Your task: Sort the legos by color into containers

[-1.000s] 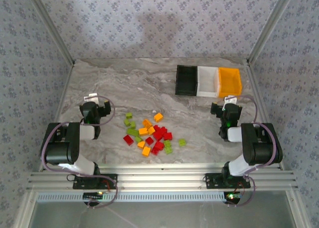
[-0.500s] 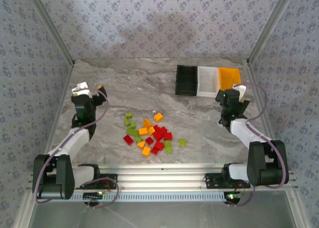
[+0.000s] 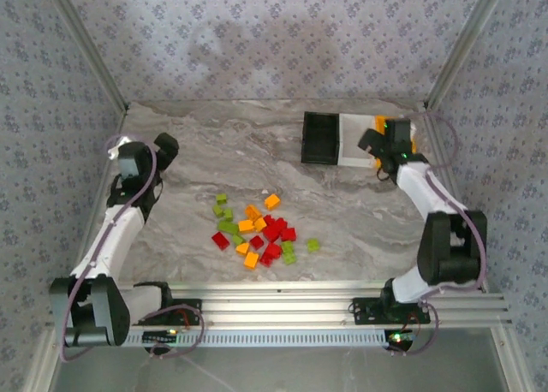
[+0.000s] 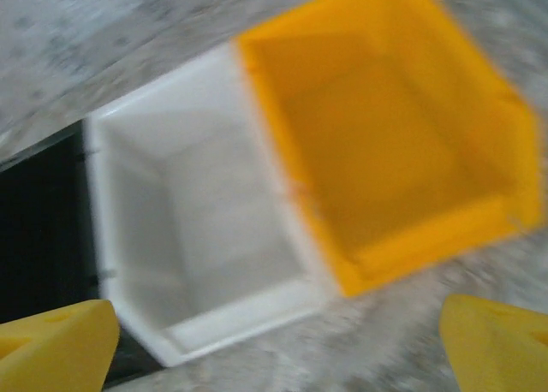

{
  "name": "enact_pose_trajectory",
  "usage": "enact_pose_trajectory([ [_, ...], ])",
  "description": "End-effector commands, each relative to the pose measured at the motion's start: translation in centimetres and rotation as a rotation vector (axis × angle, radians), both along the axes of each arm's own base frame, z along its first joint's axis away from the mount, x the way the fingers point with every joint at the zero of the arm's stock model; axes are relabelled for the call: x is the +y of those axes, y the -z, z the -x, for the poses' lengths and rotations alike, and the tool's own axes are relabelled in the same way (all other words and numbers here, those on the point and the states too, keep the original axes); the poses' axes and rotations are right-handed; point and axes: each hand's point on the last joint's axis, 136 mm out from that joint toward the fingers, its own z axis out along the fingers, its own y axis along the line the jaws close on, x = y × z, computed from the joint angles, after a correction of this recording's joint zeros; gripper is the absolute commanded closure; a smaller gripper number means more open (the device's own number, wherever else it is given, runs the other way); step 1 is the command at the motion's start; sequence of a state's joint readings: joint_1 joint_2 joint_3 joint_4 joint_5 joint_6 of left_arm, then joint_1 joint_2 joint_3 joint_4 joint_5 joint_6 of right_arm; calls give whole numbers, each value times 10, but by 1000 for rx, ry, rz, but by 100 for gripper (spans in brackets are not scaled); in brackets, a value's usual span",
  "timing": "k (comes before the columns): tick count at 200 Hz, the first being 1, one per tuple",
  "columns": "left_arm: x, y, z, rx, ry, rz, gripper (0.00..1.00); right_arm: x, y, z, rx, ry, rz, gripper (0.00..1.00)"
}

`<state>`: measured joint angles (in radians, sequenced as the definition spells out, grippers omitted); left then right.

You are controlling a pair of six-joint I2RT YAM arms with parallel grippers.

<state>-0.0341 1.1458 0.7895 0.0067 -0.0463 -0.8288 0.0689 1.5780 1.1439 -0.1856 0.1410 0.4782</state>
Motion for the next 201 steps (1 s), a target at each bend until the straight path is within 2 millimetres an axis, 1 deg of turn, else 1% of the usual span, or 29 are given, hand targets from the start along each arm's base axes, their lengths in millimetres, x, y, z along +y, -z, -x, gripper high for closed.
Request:
enact_pose_trajectory([
  [1, -44, 16, 9, 67, 167, 59, 0, 38, 24, -15, 144, -164, 54, 7],
  [14, -59, 21, 12, 72, 208, 68, 1, 51, 32, -34, 171, -190, 53, 14],
  [27, -70, 26, 17, 88, 244, 66, 2, 64, 39, -49, 191, -205, 63, 17],
  [43, -79, 31, 24, 112, 277, 55, 3, 72, 49, -65, 222, -195, 72, 21],
  [49, -82, 32, 27, 117, 287, 53, 3, 73, 55, -70, 239, -186, 76, 22],
  [64, -86, 33, 34, 124, 304, 50, 2, 73, 67, -77, 277, -150, 79, 26],
  [94, -93, 34, 48, 128, 332, 43, 2, 77, 87, -84, 320, -115, 85, 30],
  [103, -93, 36, 52, 133, 334, 36, 2, 81, 93, -85, 335, -125, 77, 33],
  [112, -93, 37, 55, 139, 336, 35, 2, 86, 102, -84, 356, -137, 67, 40],
  [126, -90, 38, 60, 144, 328, 29, 2, 97, 110, -81, 370, -160, 65, 52],
  [148, -87, 33, 67, 128, 323, 27, 2, 116, 113, -72, 372, -195, 86, 71],
  [165, -85, 30, 72, 120, 319, 21, 2, 135, 115, -65, 371, -222, 86, 85],
  [178, -82, 30, 76, 127, 305, 18, 2, 155, 115, -57, 367, -245, 78, 100],
  [201, -77, 32, 86, 129, 286, 18, 1, 198, 113, -42, 355, -293, 82, 100],
])
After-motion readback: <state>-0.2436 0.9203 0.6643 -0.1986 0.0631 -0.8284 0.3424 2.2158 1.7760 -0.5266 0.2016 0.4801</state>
